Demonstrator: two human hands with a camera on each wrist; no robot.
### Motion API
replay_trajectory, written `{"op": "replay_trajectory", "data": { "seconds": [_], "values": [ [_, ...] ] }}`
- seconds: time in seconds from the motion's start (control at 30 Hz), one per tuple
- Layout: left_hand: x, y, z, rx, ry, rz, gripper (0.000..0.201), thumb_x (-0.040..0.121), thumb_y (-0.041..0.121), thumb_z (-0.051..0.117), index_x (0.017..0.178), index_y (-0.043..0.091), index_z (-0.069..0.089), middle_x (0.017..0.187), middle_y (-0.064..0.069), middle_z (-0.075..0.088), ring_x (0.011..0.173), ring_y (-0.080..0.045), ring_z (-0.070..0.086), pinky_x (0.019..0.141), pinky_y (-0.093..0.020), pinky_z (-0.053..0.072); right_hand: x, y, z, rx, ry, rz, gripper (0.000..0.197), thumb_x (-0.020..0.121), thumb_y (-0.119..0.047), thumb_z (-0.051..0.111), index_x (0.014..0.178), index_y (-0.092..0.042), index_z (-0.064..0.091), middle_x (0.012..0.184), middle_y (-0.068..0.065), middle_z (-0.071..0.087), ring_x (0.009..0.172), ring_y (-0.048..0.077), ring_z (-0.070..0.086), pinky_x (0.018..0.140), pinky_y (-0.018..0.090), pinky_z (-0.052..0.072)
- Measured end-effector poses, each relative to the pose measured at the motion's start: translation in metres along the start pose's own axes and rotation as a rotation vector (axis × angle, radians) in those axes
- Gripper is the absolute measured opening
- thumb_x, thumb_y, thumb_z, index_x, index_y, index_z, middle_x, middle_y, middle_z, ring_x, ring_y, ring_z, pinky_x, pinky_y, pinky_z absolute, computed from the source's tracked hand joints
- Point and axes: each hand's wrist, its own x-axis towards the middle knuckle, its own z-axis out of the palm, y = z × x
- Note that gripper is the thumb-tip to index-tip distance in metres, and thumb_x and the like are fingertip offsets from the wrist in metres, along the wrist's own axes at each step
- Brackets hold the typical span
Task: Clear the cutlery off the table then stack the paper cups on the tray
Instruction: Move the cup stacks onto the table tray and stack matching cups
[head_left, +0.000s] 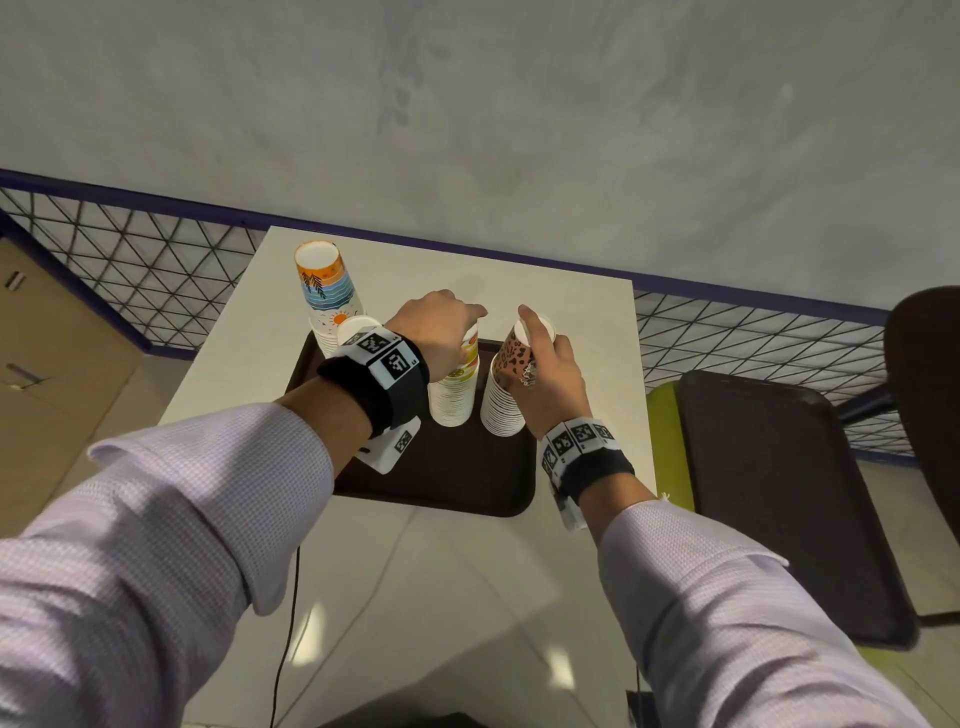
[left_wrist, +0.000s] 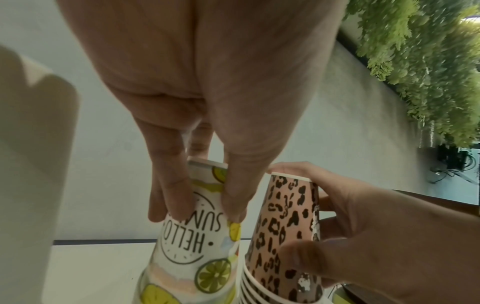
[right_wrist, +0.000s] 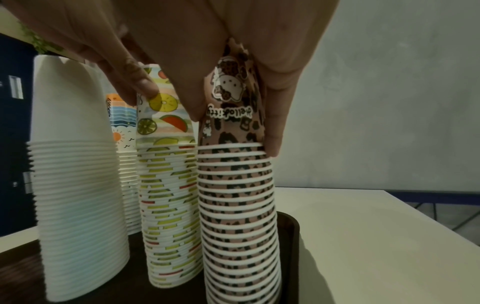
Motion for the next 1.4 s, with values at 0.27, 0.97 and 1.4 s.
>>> {"op": "replay_trajectory", "data": {
  "seconds": [0.27,0.97,1.4],
  "values": [
    [-0.008,-0.003,-0.004,-0.005,-0.044,0.058,0.064,0.099,0.024,0.062,0.156,0.029,0.035,0.143,-0.013,0.051,0.124,-0.037,0.059,0.095,-0.043,0.054,-0.005,-0.008,-0.005,-0.104,-0.008,-0.01,0.083,0.095,-0.038,0.065,0.155,-0.052,0.009,0.153,0.008,0.035,0.134,0.036,0.049,0.102,0.049,0.051],
    [-0.065,-0.072,-0.069,-0.323,0.446,-0.089,0.049,0.108,0.034,0.04,0.155,0.019,0.039,0.151,-0.02,0.04,0.139,-0.038,0.04,0.114,-0.047,0.036,-0.061,-0.08,-0.035,-0.192,0.33,-0.295,0.056,0.087,-0.026,0.066,0.141,-0.023,0.054,0.151,0.011,0.039,0.134,0.032,0.036,0.108,0.045,0.042],
    [-0.076,-0.147,-0.058,-0.196,0.274,-0.25,0.073,0.099,0.047,0.059,0.159,0.042,0.02,0.162,-0.017,0.023,0.143,-0.045,0.037,0.115,-0.055,0.041,-0.089,-0.122,0.038,-0.177,0.086,-0.407,0.067,0.087,-0.035,0.064,0.15,-0.03,0.04,0.151,0.009,0.037,0.131,0.028,0.04,0.109,0.045,0.042]
  ]
}}
